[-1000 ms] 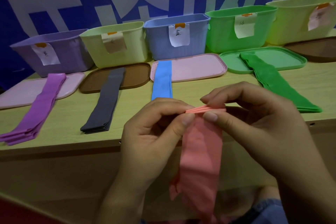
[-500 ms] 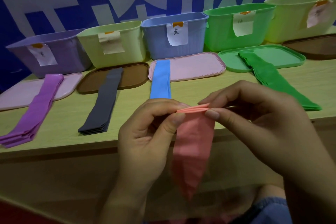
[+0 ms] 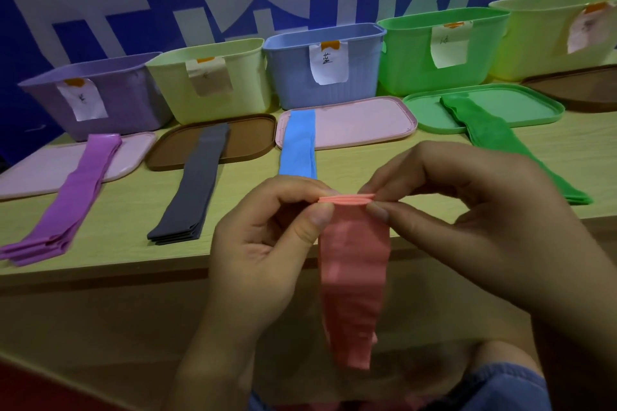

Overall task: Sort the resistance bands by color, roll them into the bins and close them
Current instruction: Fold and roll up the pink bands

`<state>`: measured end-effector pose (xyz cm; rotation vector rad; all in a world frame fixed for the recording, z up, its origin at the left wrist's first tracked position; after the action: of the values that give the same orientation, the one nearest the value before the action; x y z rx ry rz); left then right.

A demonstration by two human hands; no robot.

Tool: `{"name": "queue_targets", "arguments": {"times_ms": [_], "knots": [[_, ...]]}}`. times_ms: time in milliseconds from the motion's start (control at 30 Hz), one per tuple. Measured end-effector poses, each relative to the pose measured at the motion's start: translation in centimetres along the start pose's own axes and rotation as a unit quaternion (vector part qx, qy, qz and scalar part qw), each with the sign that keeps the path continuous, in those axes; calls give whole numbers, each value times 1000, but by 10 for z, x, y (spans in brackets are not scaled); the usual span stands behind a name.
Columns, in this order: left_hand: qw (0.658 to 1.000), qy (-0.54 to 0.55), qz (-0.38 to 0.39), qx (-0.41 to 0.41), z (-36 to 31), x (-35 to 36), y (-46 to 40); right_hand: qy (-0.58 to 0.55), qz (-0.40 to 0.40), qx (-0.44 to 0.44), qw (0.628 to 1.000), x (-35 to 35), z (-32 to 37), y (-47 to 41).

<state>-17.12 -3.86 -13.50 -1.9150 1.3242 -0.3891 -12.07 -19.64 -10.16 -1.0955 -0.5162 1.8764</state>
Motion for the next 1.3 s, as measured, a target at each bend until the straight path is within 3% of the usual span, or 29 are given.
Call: {"name": "queue_targets", "arguments": {"times_ms": [233,433,533,767,933,1300], "knots": [[996,13,-80,-43,2,4,6,76,-81,-21,994,3,0,5],[995,30,-90,-37,-3,4,9,-147,-79,114,979,5,-16,7],[995,35,-90,-35,-4,6,8,-180,-92,128,971,7,-17,8],[991,22,-115,-66,1,5,10,-124,-118,103,980,11,-15,14],[991,28,-112,-74,3,8,12,-58,-128,37,989,12,-10,14],[996,1,-75,-40,0,7,10,-263,-101,196,939,11,-14,11]]}}
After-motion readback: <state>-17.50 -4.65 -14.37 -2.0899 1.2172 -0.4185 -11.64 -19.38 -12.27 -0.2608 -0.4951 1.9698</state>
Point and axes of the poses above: each hand's wrist, its own y-axis away from the middle knuckle, its own x-axis out of the palm, z = x × y, the point moved 5 cm from there along -y, towards the middle knuckle, and after that the axes turned 5 degrees about -y, right-handed, at the moved point
